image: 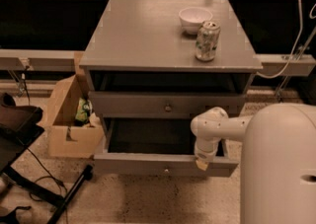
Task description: Open middle drawer
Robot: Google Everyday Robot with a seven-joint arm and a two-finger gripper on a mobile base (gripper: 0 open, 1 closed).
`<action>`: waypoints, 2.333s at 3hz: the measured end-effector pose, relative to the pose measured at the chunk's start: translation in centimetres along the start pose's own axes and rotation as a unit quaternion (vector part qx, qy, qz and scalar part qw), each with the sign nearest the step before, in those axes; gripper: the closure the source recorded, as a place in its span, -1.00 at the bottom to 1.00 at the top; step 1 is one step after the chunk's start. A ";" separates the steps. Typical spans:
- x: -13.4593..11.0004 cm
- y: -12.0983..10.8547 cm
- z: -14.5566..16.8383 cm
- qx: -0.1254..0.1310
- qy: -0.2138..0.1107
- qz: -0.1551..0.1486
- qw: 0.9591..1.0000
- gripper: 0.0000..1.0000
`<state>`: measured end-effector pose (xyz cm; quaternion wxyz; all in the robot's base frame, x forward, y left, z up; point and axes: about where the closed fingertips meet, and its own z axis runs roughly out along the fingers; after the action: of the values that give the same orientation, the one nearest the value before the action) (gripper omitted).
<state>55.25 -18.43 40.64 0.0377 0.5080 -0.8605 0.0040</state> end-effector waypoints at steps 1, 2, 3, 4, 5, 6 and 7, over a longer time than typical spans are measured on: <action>0.0 0.0 0.0 0.000 0.000 0.000 1.000 1.00; 0.0 0.0 0.0 0.000 0.000 0.000 1.000 1.00; 0.8 2.1 -0.8 -0.005 0.001 0.012 1.000 1.00; 0.9 2.1 -0.8 -0.005 0.001 0.012 1.000 1.00; 2.0 4.5 -1.4 -0.014 0.001 0.027 1.000 1.00; 2.0 4.5 -1.4 -0.014 0.001 0.027 1.000 1.00; 2.0 4.5 -1.4 -0.014 0.001 0.027 1.000 1.00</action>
Offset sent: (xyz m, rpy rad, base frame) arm -0.3460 0.0588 0.1555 -0.0043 0.1145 -0.4129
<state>50.42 -17.97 42.36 0.0450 0.4843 -0.8737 -0.0064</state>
